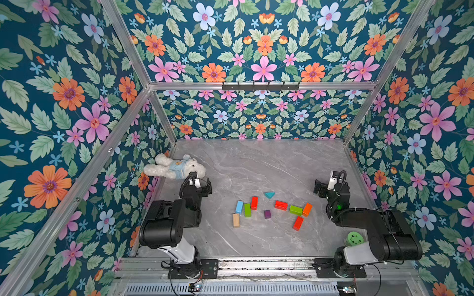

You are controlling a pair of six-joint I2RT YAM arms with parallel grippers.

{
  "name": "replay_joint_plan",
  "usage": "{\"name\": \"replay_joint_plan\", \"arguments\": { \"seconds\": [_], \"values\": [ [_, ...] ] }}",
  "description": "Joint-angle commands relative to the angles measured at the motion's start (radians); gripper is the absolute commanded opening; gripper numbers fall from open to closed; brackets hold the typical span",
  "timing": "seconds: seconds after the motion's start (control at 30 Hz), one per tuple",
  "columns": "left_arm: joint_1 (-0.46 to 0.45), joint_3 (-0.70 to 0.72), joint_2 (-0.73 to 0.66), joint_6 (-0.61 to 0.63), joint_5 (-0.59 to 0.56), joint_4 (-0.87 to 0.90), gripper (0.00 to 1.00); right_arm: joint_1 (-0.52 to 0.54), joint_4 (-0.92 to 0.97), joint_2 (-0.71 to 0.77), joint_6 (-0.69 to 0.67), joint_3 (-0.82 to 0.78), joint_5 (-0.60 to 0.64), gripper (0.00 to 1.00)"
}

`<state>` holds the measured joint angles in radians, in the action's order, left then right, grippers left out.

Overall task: Assemble a heart with building blocks
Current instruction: Pick up the building block from the center of the board.

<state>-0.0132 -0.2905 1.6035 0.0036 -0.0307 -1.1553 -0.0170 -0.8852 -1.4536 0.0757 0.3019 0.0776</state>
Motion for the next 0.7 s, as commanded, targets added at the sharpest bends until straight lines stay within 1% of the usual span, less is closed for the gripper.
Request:
{"name": "replay_joint_plan", "arguments": {
  "seconds": [0.0,0.67],
  "values": [
    [0.001,-0.003,-0.002,-0.001,-0.005,-0.044,0.99,-0.001,-0.037,0.001,-0.008,0.002,-0.007,0.99],
    [0.002,-0.007,-0.003,-0.004,-0.006,-0.037,0.99,-0.001,-0.037,0.001,-0.007,0.003,-0.007,0.99]
  ]
}}
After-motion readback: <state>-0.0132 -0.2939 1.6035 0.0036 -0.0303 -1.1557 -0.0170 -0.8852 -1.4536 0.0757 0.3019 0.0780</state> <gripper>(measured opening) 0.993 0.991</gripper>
